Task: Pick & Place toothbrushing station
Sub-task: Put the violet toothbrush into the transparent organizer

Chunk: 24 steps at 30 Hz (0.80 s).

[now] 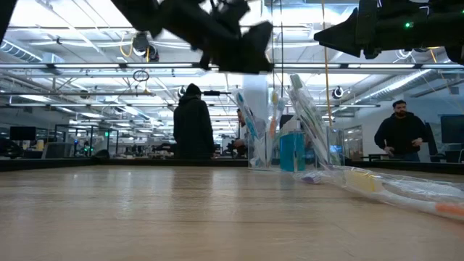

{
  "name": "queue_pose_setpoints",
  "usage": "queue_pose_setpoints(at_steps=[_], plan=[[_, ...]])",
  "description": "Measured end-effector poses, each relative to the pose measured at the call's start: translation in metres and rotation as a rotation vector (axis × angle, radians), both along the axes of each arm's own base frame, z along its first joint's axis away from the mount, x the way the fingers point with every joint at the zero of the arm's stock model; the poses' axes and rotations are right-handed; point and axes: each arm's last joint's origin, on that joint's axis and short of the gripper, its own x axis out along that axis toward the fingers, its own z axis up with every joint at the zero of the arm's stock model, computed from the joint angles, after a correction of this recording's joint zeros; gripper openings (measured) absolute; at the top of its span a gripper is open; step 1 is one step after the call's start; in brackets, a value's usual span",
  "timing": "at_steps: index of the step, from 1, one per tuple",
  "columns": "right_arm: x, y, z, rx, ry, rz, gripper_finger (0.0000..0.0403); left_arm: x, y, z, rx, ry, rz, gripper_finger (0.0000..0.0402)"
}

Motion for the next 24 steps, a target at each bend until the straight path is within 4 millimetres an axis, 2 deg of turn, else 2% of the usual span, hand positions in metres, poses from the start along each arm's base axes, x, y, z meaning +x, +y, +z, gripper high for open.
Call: queue_pose_setpoints(at_steps=[2,5,8,10,12,19,24], plan=[[0.0,0.0,0.0,0.0,0.0,0.0,0.0183,-0.005,-0.011,0.009,-0.002,0.025,-0.088,0.0179],[0.0,0.0,0.0,-0.001,0.003,0.0,0.0183,-0.01,-0.03,0.017,0.005,0.07,-0.343,0.0179],[0.0,0.0,0.0,-0.001,0.002,0.0,0.0183,-0.011,-0.051,0.016,-0.001,0.098,-0.643,0.0179],[0.0,0.0,0.0,0.009,-0.004,0.002,0.0183,-0.011,-0.062,0.01,-0.01,0.115,-0.779,0.0179],[0.0,0.0,0.0,0.038,-0.022,0.01,0.0183,-0.01,-0.069,0.002,-0.028,0.14,-0.829,0.0179],[0.001,0.0,-0.002,0.065,-0.024,0.017,0.0183,0.003,-0.082,-0.044,-0.094,0.204,-0.839,0.0179],[0.001,0.0,-0.003,0.059,-0.004,0.016,0.0183,0.016,-0.082,-0.065,-0.106,0.317,-0.823,0.0179]])
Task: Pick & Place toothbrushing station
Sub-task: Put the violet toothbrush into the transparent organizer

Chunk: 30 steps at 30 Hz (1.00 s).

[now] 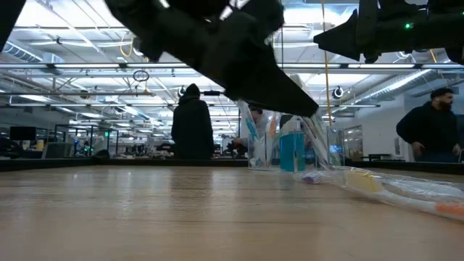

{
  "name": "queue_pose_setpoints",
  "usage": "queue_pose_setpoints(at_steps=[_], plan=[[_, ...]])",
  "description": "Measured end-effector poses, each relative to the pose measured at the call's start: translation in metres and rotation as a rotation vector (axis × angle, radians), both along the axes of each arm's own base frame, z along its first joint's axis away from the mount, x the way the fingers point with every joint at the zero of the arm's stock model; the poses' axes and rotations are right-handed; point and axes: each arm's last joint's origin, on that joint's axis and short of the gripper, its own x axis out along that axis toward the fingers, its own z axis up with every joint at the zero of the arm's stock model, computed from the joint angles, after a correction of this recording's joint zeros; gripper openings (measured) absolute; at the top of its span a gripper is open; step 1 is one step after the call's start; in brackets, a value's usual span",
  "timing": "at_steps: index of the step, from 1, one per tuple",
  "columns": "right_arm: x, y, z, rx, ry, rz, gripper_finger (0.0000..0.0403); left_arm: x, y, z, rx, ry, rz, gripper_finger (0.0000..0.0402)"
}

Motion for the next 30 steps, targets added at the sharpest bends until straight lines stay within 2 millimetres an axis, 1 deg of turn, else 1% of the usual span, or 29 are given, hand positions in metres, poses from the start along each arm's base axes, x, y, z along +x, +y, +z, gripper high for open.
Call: queue_pose_setpoints(at_steps=[3,6,10,14,18,26,30], plan=[[0.0,0.0,0.0,-0.002,0.004,0.0,0.0183,0.008,0.009,-0.004,-0.033,0.088,0.084,0.0179],[0.0,0.0,0.0,-0.002,0.005,-0.001,0.0183,0.014,0.022,-0.009,-0.171,0.152,0.22,0.0179],[0.0,0.0,-0.001,-0.004,0.01,-0.001,0.0183,0.016,0.04,-0.012,-0.349,0.179,0.408,0.0179],[0.0,0.0,-0.001,-0.005,0.012,-0.001,0.0183,0.015,0.051,-0.016,-0.438,0.226,0.51,0.0179],[0.0,0.0,-0.001,-0.005,0.012,-0.001,0.0183,0.014,0.049,-0.016,-0.467,0.235,0.522,0.0179],[0.0,0.0,-0.001,-0.004,0.012,0.0,0.0183,0.014,0.045,-0.037,-0.453,0.288,0.552,0.0179],[0.0,0.0,-0.001,-0.005,0.014,-0.001,0.0183,0.016,0.046,-0.039,-0.448,0.266,0.569,0.0179]])
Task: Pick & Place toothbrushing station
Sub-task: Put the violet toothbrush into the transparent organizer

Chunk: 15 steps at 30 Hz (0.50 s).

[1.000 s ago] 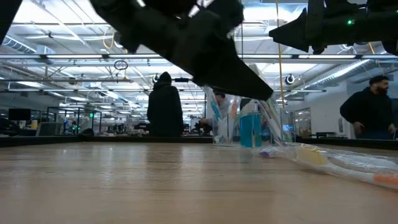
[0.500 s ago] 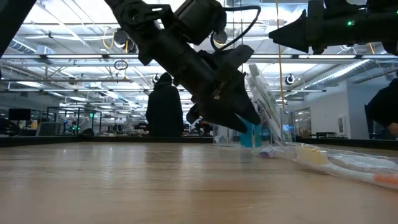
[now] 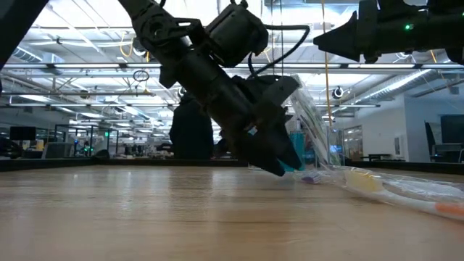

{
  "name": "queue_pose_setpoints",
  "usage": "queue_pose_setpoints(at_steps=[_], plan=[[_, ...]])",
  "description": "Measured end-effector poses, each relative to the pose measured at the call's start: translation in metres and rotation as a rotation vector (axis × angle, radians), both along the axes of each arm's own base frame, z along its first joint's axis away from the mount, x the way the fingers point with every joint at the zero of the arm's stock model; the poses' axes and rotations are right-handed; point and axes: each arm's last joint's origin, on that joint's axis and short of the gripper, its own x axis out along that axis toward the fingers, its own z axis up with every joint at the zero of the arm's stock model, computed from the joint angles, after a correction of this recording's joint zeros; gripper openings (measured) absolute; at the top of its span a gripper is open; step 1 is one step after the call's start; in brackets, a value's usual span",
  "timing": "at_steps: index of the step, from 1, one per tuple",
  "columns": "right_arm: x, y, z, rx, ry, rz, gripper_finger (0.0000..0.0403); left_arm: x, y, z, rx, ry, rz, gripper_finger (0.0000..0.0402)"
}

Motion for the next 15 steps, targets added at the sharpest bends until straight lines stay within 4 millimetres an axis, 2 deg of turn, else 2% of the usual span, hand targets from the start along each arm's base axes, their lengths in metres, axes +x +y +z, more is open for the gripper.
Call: queue_pose_setpoints(at_steps=[8,15], plan=[[0.0,0.0,0.0,0.0,-0.002,0.0,0.0183,0.004,-0.002,-0.011,-0.03,-0.025,-0.012,0.0176],[0.0,0.0,0.0,0.0,-0.002,0.0,0.0183,0.004,-0.001,-0.014,-0.043,-0.014,-0.005,0.0121]])
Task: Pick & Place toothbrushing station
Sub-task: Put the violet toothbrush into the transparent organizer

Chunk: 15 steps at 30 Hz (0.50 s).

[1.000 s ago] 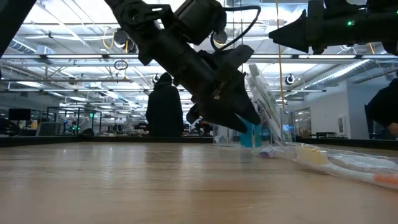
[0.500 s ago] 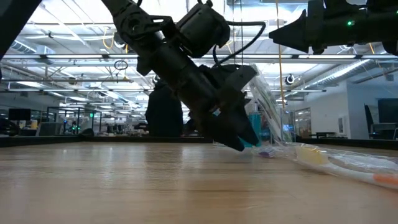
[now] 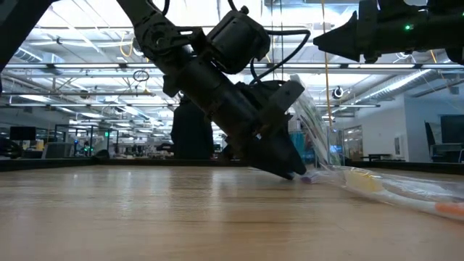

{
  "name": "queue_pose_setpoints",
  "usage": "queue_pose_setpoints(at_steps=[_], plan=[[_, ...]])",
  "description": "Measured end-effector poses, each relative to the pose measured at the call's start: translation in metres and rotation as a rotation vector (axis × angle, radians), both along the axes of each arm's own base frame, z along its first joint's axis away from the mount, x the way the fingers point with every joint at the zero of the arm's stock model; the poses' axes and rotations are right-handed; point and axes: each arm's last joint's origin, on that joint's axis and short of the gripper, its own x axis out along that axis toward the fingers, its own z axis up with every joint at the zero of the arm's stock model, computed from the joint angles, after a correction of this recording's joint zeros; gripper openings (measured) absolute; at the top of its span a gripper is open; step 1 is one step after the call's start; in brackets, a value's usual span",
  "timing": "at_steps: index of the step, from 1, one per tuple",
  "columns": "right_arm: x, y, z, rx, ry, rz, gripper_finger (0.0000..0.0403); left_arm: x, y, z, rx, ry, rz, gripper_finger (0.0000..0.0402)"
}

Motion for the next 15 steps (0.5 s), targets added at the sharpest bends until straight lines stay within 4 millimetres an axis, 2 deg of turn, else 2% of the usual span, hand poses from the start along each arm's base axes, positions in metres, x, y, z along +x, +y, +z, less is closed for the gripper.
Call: queue_pose_setpoints(at_steps=[12,15], plan=[[0.0,0.0,0.0,0.0,0.0,0.0,0.0183,-0.0003,0.0,-0.0007,0.011,0.004,-0.014,0.0012],[0.0,0.0,0.0,0.0,0.0,0.0,0.0183,0.0,-0.0001,-0.0005,0.019,-0.003,-0.023,0.0006]])
